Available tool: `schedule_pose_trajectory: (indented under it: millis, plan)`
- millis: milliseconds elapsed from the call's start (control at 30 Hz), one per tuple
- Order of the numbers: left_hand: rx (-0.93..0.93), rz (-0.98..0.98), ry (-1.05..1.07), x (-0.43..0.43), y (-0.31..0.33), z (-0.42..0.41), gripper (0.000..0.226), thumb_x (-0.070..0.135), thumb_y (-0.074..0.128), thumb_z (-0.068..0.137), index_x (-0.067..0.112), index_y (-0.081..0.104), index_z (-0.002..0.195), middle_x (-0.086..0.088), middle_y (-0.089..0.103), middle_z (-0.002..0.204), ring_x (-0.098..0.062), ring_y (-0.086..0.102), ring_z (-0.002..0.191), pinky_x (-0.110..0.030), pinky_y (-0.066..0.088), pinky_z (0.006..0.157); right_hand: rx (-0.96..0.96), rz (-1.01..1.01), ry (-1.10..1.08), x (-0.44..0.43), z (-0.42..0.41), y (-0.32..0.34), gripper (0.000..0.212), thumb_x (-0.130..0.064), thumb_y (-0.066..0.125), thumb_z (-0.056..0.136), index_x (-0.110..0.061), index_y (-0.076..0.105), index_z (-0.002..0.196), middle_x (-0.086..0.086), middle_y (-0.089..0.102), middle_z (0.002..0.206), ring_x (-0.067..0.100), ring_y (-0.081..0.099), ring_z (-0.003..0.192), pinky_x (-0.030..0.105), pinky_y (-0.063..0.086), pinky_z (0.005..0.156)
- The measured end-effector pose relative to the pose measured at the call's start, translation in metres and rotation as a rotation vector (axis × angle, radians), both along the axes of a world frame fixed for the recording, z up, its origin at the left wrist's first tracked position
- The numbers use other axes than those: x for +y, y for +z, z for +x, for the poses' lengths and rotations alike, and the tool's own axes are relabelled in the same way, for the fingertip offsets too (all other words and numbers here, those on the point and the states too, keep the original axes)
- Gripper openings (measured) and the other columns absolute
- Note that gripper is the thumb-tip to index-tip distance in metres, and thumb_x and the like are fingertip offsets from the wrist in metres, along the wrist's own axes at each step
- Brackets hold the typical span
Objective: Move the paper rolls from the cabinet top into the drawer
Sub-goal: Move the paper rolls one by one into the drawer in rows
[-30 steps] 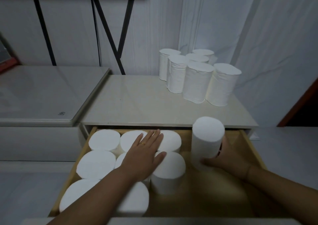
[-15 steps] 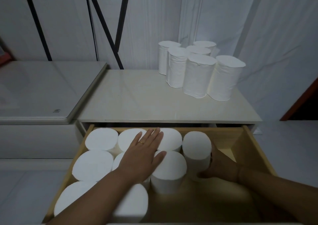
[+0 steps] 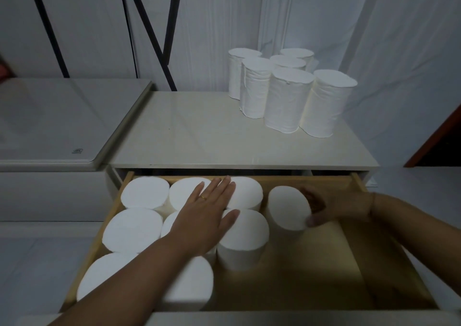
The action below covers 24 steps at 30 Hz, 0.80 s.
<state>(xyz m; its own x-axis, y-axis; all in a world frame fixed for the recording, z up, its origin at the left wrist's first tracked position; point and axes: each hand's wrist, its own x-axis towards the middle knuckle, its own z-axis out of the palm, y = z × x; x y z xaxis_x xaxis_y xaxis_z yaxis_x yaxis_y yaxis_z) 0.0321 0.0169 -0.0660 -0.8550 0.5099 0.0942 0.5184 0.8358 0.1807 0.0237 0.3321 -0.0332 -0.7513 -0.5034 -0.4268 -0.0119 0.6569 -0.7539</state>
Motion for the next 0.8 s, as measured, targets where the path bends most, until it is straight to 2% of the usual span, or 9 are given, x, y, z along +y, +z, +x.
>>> schedule_pose_trajectory:
  millis: [100, 200, 233, 333, 467, 533, 633, 800]
  plan:
    - [-0.01, 0.0, 0.002, 0.0, 0.001, 0.0, 0.068, 0.06, 0.001, 0.088, 0.03, -0.001, 0.149, 0.011, -0.008, 0.157, -0.006, -0.012, 0.143, -0.033, -0.006, 0.118, -0.155, -0.219, -0.134, 0.0, -0.006, 0.008, 0.063, -0.042, 0.07, 0.077, -0.039, 0.041, 0.133, -0.011, 0.055, 0.132, 0.01, 0.054, 0.119, 0.023, 0.049, 0.092]
    - [-0.01, -0.005, 0.001, 0.0, 0.0, 0.0, 0.069, 0.061, 0.0, 0.087, 0.03, -0.001, 0.149, 0.01, -0.007, 0.157, -0.007, -0.011, 0.144, -0.034, -0.005, 0.119, -0.011, 0.022, -0.097, -0.016, -0.007, 0.008, 0.042, -0.063, 0.055, 0.074, -0.062, 0.042, 0.114, -0.029, 0.054, 0.118, -0.001, 0.054, 0.106, 0.011, 0.045, 0.081]
    - [-0.008, -0.006, 0.0, 0.0, 0.0, 0.0, 0.069, 0.061, 0.0, 0.087, 0.03, -0.001, 0.149, 0.01, -0.007, 0.157, -0.007, -0.011, 0.144, -0.034, -0.004, 0.119, 0.032, 0.07, -0.079, -0.021, -0.008, 0.006, 0.04, -0.064, 0.053, 0.073, -0.064, 0.04, 0.111, -0.03, 0.052, 0.115, -0.003, 0.053, 0.104, 0.009, 0.044, 0.078]
    - [0.013, -0.006, -0.006, -0.001, -0.001, 0.0, 0.068, 0.059, 0.001, 0.088, 0.029, 0.001, 0.149, 0.01, -0.005, 0.158, -0.007, -0.009, 0.144, -0.031, -0.006, 0.118, 0.048, 0.13, -0.079, -0.026, -0.01, 0.003, 0.036, -0.055, 0.058, 0.079, -0.052, 0.045, 0.113, -0.02, 0.055, 0.114, 0.002, 0.055, 0.1, 0.013, 0.051, 0.073]
    - [0.033, -0.003, -0.011, -0.001, -0.002, -0.001, 0.062, 0.055, 0.012, 0.095, 0.027, 0.003, 0.15, 0.009, -0.003, 0.158, -0.007, -0.007, 0.145, -0.03, -0.008, 0.117, -0.07, 0.163, -0.099, -0.025, -0.002, 0.013, 0.028, -0.043, 0.068, 0.079, -0.035, 0.055, 0.103, -0.011, 0.059, 0.106, 0.011, 0.063, 0.092, 0.016, 0.054, 0.063]
    - [0.027, -0.004, -0.01, -0.001, -0.002, -0.001, 0.062, 0.055, 0.011, 0.094, 0.027, 0.003, 0.15, 0.009, -0.003, 0.158, -0.008, -0.007, 0.145, -0.031, -0.007, 0.118, -0.186, 0.196, -0.1, -0.023, 0.005, 0.017, 0.028, -0.04, 0.068, 0.08, -0.03, 0.056, 0.103, -0.003, 0.062, 0.107, 0.016, 0.067, 0.09, 0.022, 0.057, 0.066]
    - [-0.002, -0.008, -0.008, 0.0, 0.0, -0.001, 0.068, 0.059, 0.002, 0.088, 0.028, 0.001, 0.149, 0.009, -0.005, 0.158, -0.008, -0.009, 0.144, -0.033, -0.005, 0.119, -0.411, 0.211, -0.098, -0.023, 0.018, 0.019, 0.036, -0.035, 0.065, 0.084, -0.02, 0.05, 0.114, 0.012, 0.062, 0.115, 0.022, 0.068, 0.095, 0.032, 0.058, 0.078]
    - [0.0, -0.012, -0.012, 0.0, -0.001, -0.002, 0.067, 0.058, 0.004, 0.09, 0.027, 0.001, 0.149, 0.008, -0.005, 0.158, -0.008, -0.009, 0.145, -0.033, -0.005, 0.118, -0.663, 0.11, -0.087, -0.034, 0.049, 0.011, 0.031, -0.036, 0.059, 0.088, -0.022, 0.05, 0.113, 0.011, 0.066, 0.11, 0.018, 0.068, 0.089, 0.026, 0.057, 0.079]
